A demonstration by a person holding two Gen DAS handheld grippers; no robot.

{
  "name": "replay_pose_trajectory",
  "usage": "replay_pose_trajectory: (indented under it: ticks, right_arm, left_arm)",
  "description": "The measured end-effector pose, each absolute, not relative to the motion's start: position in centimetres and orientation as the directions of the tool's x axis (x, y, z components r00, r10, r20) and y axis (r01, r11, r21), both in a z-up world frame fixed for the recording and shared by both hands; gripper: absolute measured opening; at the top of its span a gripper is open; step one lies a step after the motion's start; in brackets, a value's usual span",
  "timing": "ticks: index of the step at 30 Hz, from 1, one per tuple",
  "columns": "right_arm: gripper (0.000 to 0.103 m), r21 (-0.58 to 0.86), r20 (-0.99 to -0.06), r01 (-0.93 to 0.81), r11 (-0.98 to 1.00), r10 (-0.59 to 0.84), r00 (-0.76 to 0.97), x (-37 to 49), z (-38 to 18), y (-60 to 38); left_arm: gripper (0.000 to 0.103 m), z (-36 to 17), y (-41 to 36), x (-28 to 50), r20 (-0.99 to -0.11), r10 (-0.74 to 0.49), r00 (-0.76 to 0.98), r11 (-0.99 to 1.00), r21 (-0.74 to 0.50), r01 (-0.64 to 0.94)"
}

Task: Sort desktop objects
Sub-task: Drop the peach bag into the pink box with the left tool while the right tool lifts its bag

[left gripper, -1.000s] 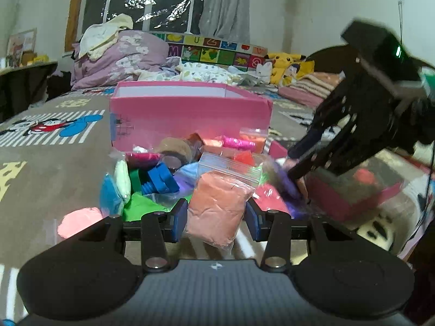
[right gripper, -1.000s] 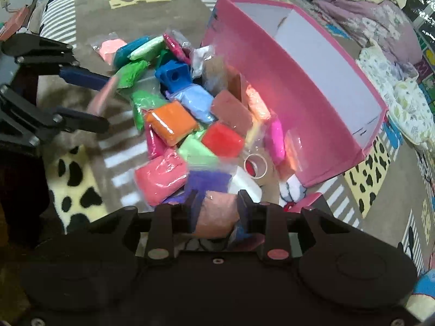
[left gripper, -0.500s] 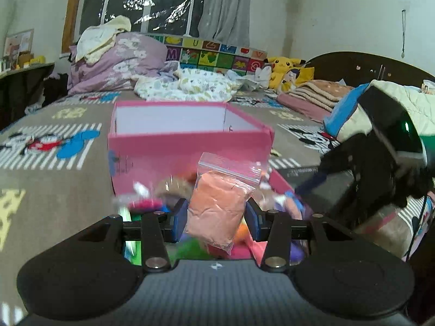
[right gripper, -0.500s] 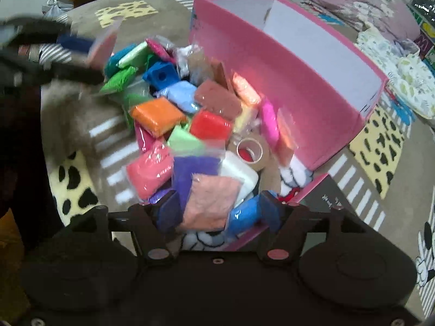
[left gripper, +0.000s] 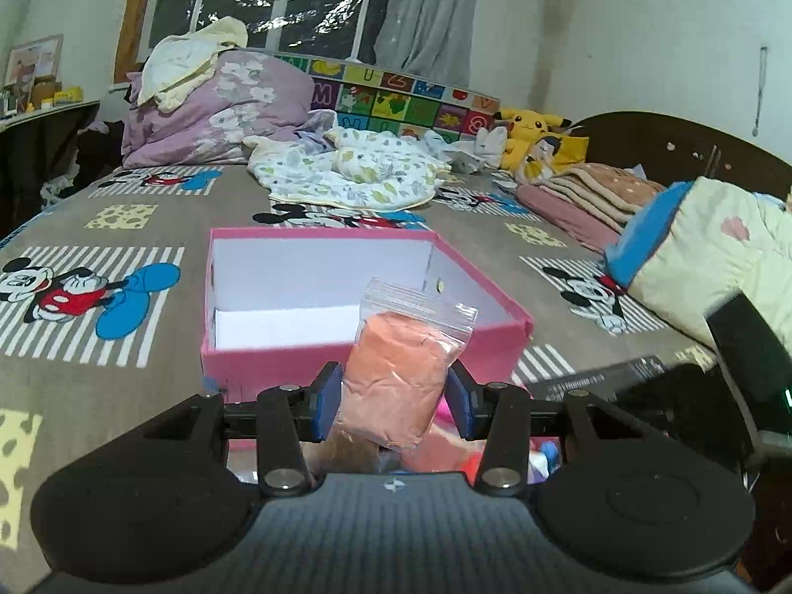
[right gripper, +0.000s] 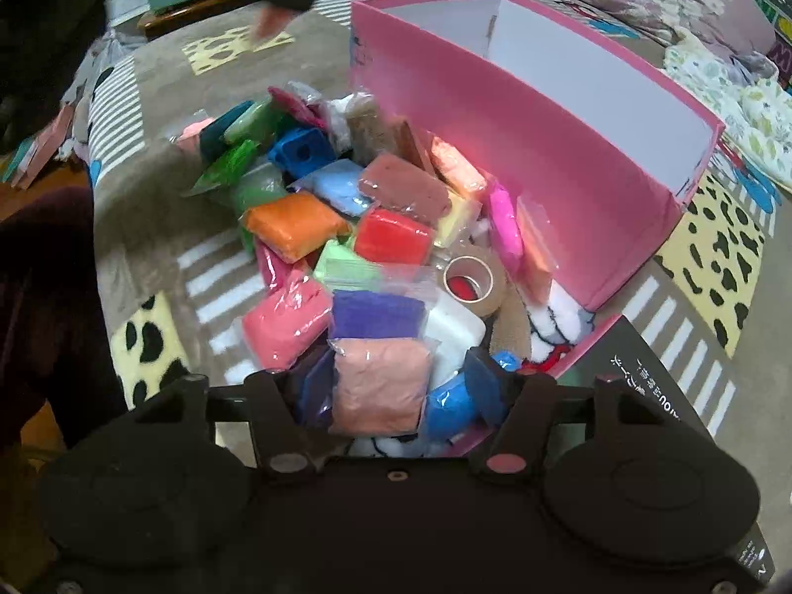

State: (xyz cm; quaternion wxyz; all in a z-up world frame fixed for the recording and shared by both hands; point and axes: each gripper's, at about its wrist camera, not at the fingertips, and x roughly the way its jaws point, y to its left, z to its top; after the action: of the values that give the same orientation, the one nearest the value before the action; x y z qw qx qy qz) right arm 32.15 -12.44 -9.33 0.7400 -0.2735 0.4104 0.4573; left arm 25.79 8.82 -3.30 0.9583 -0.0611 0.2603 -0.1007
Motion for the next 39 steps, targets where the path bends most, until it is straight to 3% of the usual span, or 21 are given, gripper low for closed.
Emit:
replay_pose_trajectory:
  ticks: [4, 15, 16, 22, 27, 39]
  right_arm:
    - [0.051, -0.02, -0.859, -0.902, 0.431, 0.454, 0.236, 32.2, -9.4, -12.5]
    - [0.046, 0.005, -0.864, -0.904, 0.427, 0.458, 0.211, 32.2, -9.7, -12.5]
    - [0.039, 0.007, -0.864, -0.904, 0.427, 0.458, 0.209, 32.2, -9.7, -12.5]
    - [0.04, 0.021, -0.866, -0.905, 0.425, 0.46, 0.196, 32.2, -9.9, -12.6]
    - [0.04, 0.032, -0.864, -0.902, 0.43, 0.466, 0.191, 32.2, -10.0, -12.6]
    - [0.04, 0.047, -0.851, -0.897, 0.439, 0.488, 0.194, 32.3, -10.1, -12.9]
  left_arm:
    - [0.043, -2.7, 9.5, 28.8, -0.504, -0.216, 0.836, 0.972, -0.194, 0.135]
    - [0.043, -3.4, 10.4, 37.8, -0.612, -0.165, 0.773, 0.976, -0.214, 0.039]
    - [0.044, -3.6, 10.6, 38.6, -0.629, -0.162, 0.76, 0.975, -0.222, 0.023]
    - [0.044, -6.4, 11.1, 43.5, -0.773, -0.12, 0.623, 0.978, -0.201, -0.061]
    - [0.044, -8.8, 10.6, 45.6, -0.843, -0.071, 0.534, 0.987, -0.137, -0.085]
    - [0.045, -9.0, 9.8, 47.2, -0.873, -0.022, 0.487, 0.995, -0.069, -0.079]
